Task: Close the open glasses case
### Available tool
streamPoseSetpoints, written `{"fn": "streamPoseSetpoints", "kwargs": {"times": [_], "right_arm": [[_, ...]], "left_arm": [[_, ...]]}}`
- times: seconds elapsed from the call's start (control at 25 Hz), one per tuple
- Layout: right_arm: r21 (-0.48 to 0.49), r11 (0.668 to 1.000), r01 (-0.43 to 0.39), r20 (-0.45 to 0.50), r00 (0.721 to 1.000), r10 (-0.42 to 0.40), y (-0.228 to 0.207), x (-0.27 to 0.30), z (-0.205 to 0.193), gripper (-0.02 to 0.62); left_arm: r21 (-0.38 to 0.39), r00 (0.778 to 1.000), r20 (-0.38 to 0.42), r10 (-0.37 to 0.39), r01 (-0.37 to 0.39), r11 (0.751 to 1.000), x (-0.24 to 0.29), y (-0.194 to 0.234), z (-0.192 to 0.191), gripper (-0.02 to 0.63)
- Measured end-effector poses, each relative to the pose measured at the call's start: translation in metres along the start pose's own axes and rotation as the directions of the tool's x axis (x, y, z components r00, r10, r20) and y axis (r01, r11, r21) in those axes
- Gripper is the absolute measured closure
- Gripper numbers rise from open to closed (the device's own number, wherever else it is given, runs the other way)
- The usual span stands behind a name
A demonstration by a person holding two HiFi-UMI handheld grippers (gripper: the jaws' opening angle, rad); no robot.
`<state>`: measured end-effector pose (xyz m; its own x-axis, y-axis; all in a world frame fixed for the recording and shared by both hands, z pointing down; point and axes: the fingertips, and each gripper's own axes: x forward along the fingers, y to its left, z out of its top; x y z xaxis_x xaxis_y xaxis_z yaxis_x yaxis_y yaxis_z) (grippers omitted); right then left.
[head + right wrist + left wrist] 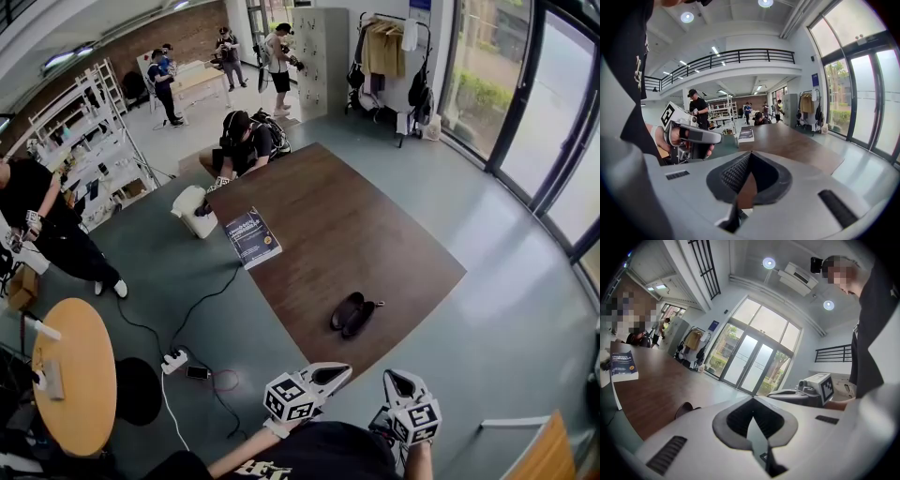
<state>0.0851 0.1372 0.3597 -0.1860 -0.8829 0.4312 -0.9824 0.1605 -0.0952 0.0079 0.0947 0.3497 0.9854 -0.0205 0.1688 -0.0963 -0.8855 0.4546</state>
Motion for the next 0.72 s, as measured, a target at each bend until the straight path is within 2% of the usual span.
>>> {"fn": "streamPoseSetpoints", "kwargs": {"times": [0.72], "right_arm": [[-0.031,1.0,0.006,-0.04,0.999,-0.007,0.006,0.075,0.034,0.609]], "left_arm": [[-0.005,1.0,-0.001,-0.019,0.019,1.0,-0.008,0.083,0.038,0.6]]}}
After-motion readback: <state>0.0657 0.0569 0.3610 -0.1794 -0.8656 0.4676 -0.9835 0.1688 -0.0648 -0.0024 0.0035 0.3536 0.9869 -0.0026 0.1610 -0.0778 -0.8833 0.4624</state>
